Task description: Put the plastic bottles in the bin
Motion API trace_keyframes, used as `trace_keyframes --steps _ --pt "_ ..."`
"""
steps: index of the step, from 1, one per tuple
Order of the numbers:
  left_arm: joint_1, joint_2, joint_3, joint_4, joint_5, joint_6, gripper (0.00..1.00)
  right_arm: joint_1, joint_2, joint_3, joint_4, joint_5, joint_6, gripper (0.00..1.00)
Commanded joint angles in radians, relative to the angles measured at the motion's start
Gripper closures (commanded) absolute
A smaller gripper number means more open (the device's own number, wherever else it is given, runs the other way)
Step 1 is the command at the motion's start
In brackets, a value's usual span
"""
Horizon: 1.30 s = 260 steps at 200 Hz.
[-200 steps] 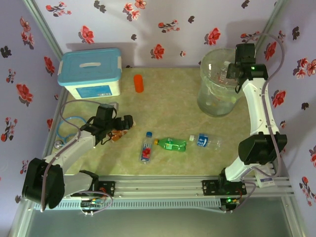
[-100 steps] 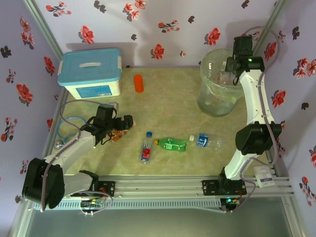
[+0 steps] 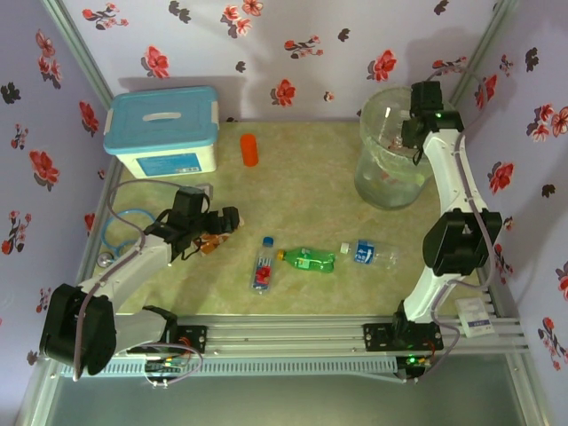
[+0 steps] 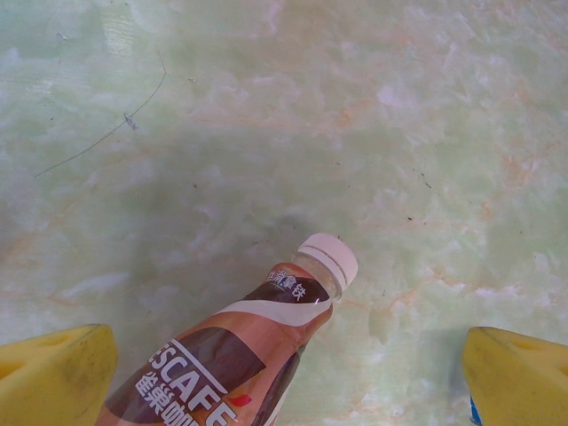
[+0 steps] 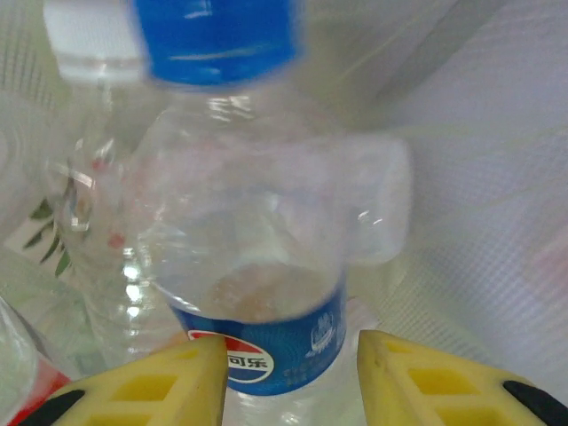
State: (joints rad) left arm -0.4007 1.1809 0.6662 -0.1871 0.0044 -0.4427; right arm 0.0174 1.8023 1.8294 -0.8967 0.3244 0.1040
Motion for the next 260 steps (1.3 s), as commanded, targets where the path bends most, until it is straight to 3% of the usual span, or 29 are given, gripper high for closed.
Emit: trace_keyframes --steps 1,88,142,190,221,260 --pt "0.009 0.007 -0.002 0.007 0.007 0.004 0.00 -0.005 0.015 0.000 -0.006 -0.033 0.031 0.56" --pt "0.010 0.017 -0.001 0.018 0.007 -0.003 0.00 0.004 -0.131 0.128 -0.057 -0.018 0.007 0.39" --pt "0.010 0.004 0.002 -0.003 0.005 0.004 0.00 0.116 -0.243 0.126 -0.104 -0.060 -0.019 0.33" --pt "0.010 0.013 0.000 0.006 0.006 0.002 0.00 0.312 -0.337 0.102 -0.147 -0.122 -0.088 0.32" --pt "0.009 0.013 0.001 0.003 0.006 0.004 0.00 0.526 -0.383 -0.020 -0.171 -0.084 -0.150 0.32" --pt "0.011 0.018 0.030 -0.057 0.000 0.026 0.00 0.679 -0.315 -0.152 -0.291 -0.343 -0.213 0.26"
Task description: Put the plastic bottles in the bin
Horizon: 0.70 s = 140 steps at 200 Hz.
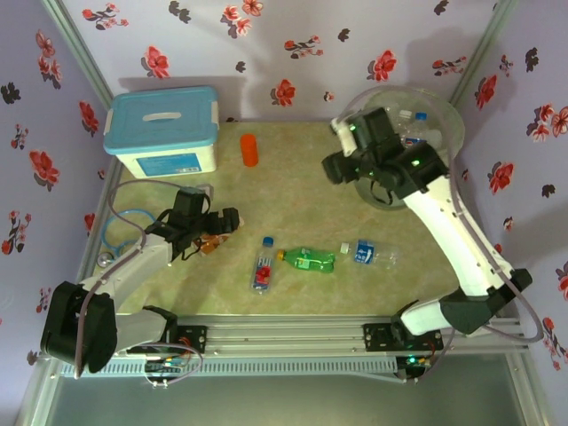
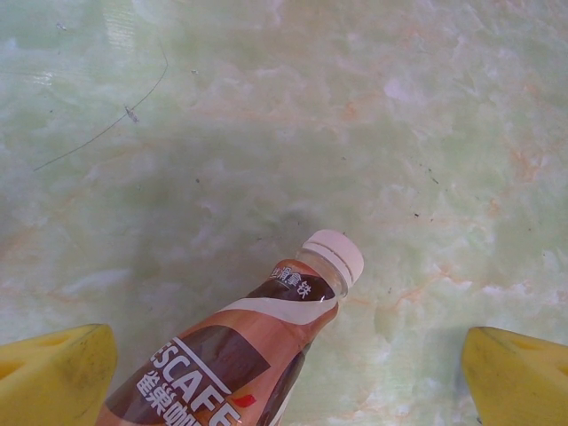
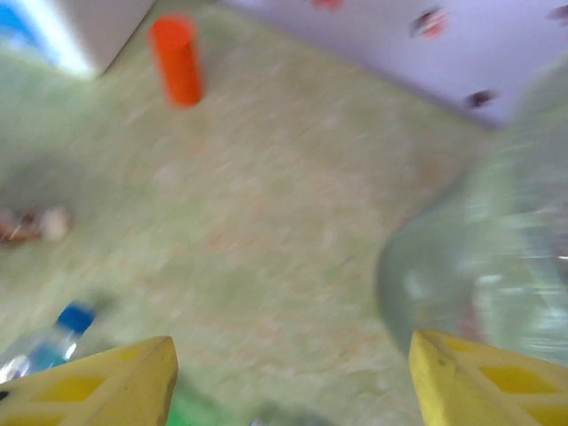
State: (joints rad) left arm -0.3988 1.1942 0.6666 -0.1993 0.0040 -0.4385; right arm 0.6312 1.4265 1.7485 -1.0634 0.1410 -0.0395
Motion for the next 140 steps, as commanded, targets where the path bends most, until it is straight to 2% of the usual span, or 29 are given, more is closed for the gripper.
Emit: trace_keyframes --steps 1,19,55,77,80,84,103,140 --pt "0.010 0.005 0.030 -0.046 0.000 0.020 0.00 0.069 0.065 -0.074 -0.130 -0.165 -0.073 0.26" --pt "0.039 0.008 0.025 -0.070 -0.003 -0.024 0.00 0.150 0.101 -0.153 -0.199 -0.230 -0.108 0.20" --pt "0.083 -0.001 0.001 -0.062 0.025 -0.063 0.00 0.261 0.091 -0.410 -0.118 -0.253 -0.141 0.13" --pt "0.086 -0.024 0.004 -0.061 0.026 -0.055 0.00 0.271 0.107 -0.507 -0.016 -0.235 -0.155 0.12" --pt "0.085 -0.026 0.004 -0.062 0.026 -0.055 0.00 0.272 0.111 -0.517 -0.003 -0.224 -0.160 0.04" --pt "0.086 -0.029 0.005 -0.063 0.025 -0.054 0.00 0.271 0.117 -0.529 0.017 -0.211 -0.164 0.01" --pt "0.086 -0.041 0.006 -0.063 0.026 -0.052 0.00 0.271 0.147 -0.570 0.102 -0.197 -0.182 0.01" --pt "0.085 -0.055 -0.004 -0.056 0.026 -0.052 0.00 0.271 0.207 -0.617 0.223 -0.264 -0.172 0.01"
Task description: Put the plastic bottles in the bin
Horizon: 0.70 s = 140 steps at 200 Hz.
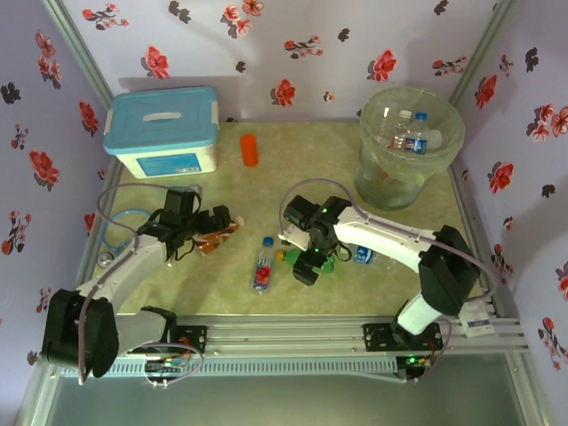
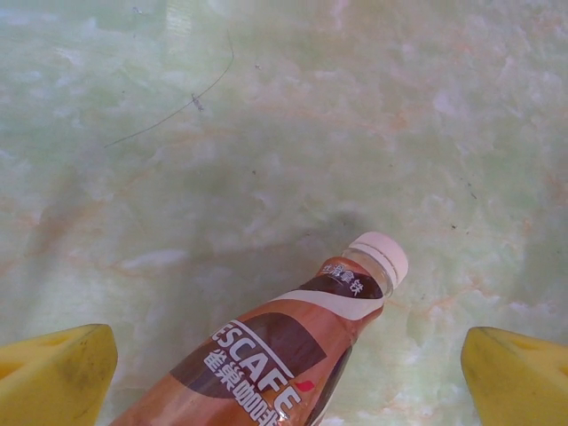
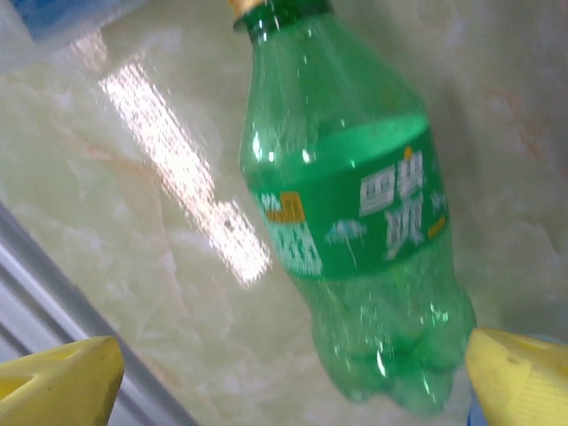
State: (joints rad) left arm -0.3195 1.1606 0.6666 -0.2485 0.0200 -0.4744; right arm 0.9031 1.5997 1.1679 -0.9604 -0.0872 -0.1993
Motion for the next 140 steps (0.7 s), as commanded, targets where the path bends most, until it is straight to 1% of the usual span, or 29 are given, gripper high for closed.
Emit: trace_keyframes --steps 1,35,74,114,140 --pt "0.006 -0.022 -0.005 -0.006 0.010 -0.017 0.00 -0.001 0.036 -0.039 0.123 -0.034 -0.011 0.01" --pt "0.008 -0.007 0.008 -0.002 0.010 -0.013 0.00 -0.001 0.067 -0.087 0.216 0.078 -0.016 0.01" --pt "0.007 -0.006 0.001 0.003 0.011 -0.012 0.00 -0.003 0.106 -0.093 0.263 0.075 -0.003 0.01" --pt "0.007 -0.009 -0.007 0.005 0.012 -0.008 0.00 -0.028 0.106 -0.097 0.272 0.093 0.012 0.14" --pt "0.008 0.003 -0.004 0.017 0.012 -0.013 0.00 -0.035 0.100 -0.091 0.259 0.098 0.012 0.21"
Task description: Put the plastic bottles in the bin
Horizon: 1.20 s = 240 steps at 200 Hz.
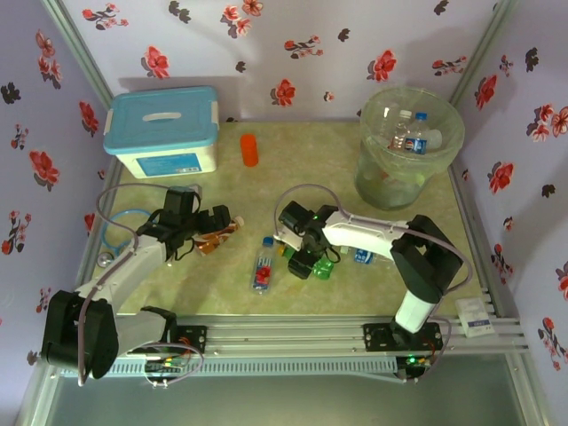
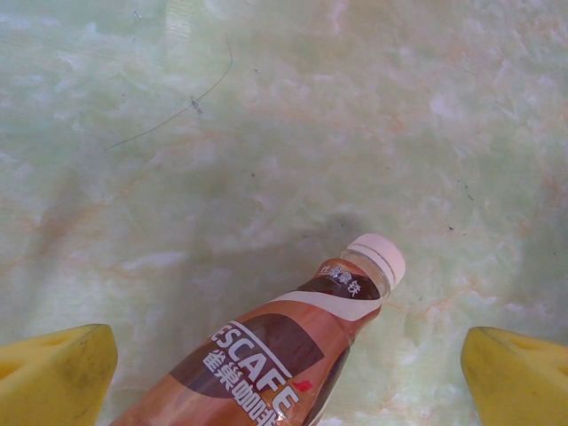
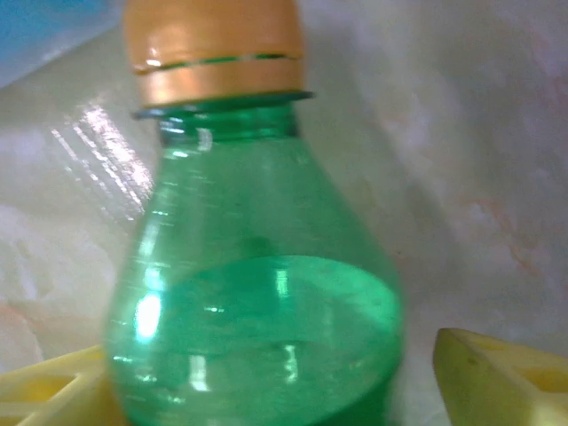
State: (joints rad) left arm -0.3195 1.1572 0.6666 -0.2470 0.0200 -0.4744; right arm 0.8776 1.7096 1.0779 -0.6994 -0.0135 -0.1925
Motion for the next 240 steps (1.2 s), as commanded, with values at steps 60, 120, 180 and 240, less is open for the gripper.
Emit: trace_keyframes --steps 60,120,180,240 --pt "0.008 -0.005 -0.013 0.013 0.011 -0.012 0.00 -0.025 -0.038 0.043 -0.016 0.048 0.020 0.32" --pt "0.008 -0.004 -0.007 0.012 0.011 -0.012 0.00 -0.109 -0.083 0.295 -0.132 0.056 0.022 0.41" --pt "0.007 0.005 -0.010 0.028 0.014 -0.018 0.00 -0.232 -0.166 0.610 -0.186 0.334 0.042 0.47" --pt "0.007 0.017 -0.013 0.044 0.022 -0.008 0.00 -0.461 -0.121 0.799 -0.054 0.744 0.037 0.52"
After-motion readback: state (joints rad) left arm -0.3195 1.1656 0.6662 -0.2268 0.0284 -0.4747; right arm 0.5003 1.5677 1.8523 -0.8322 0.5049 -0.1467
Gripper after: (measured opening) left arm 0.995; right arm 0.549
